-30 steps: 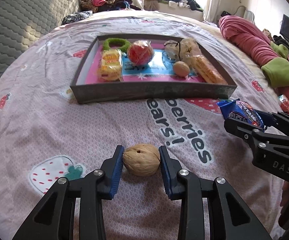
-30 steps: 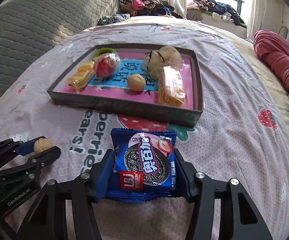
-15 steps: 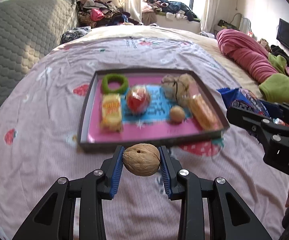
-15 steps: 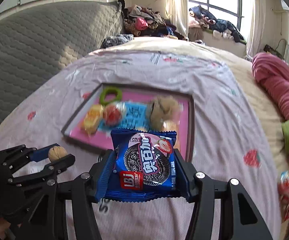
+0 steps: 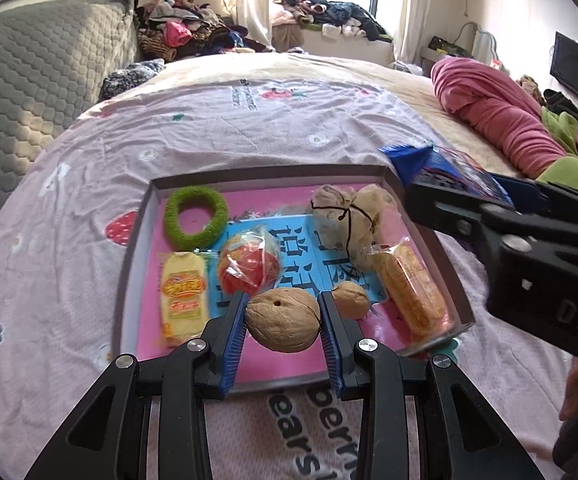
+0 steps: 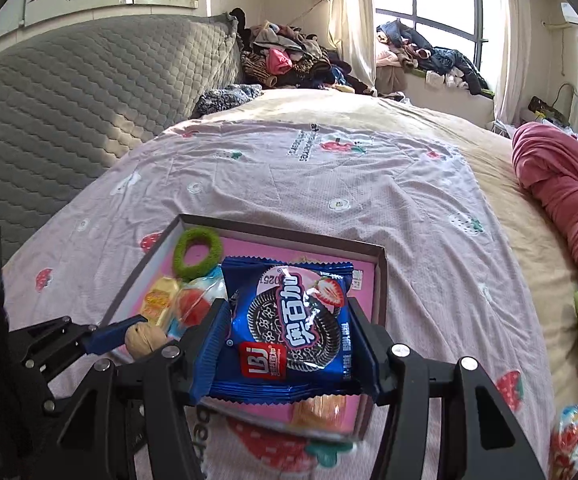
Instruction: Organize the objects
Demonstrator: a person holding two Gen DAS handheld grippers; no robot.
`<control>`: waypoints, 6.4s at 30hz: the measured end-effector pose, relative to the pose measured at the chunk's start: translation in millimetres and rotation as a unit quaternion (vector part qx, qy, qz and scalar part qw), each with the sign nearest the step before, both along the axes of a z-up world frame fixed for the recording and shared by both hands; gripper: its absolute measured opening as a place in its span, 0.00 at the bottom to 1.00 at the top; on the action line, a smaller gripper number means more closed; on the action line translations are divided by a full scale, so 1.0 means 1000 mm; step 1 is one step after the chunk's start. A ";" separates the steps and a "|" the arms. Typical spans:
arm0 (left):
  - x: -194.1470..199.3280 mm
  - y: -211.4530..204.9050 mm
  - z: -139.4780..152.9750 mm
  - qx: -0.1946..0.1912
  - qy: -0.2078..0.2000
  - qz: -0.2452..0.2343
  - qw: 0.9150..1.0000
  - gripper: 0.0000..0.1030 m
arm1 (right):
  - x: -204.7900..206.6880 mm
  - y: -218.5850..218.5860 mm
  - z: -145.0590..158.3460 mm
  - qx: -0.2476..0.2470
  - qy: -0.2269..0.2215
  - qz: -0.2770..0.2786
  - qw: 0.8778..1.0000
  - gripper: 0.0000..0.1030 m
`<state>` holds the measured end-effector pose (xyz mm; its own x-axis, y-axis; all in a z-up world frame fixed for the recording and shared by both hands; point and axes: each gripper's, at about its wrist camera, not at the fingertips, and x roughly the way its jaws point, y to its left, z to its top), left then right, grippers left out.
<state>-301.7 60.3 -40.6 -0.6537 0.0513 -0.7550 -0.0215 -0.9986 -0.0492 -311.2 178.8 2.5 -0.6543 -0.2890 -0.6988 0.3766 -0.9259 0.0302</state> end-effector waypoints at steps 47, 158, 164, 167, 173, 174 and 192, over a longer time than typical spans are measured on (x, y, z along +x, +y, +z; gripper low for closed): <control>-0.014 -0.014 -0.067 -0.007 -0.031 0.019 0.999 0.60 | -0.047 -0.037 -0.093 0.075 -0.036 0.002 0.997 0.63; 0.264 -0.033 0.047 -0.052 0.070 0.112 0.990 0.95 | 0.246 0.047 0.008 -0.006 0.007 -0.065 0.998 0.99; 0.261 -0.035 0.032 -0.051 0.060 0.111 0.991 0.95 | 0.246 0.051 -0.004 -0.004 0.000 -0.070 0.998 1.00; 0.260 -0.035 0.025 -0.051 0.055 0.112 0.991 0.95 | 0.245 0.052 -0.011 -0.007 -0.007 -0.070 0.997 0.99; 0.257 -0.035 0.013 -0.053 0.050 0.113 0.991 0.95 | 0.244 0.054 -0.025 -0.005 -0.014 -0.072 0.997 0.99; 0.256 -0.035 0.011 -0.054 0.048 0.112 0.991 0.95 | 0.244 0.055 -0.028 -0.006 -0.018 -0.073 0.997 0.99; 0.249 -0.030 -0.012 -0.061 0.045 0.112 0.991 0.95 | 0.242 0.057 -0.047 -0.003 -0.030 -0.078 0.997 0.99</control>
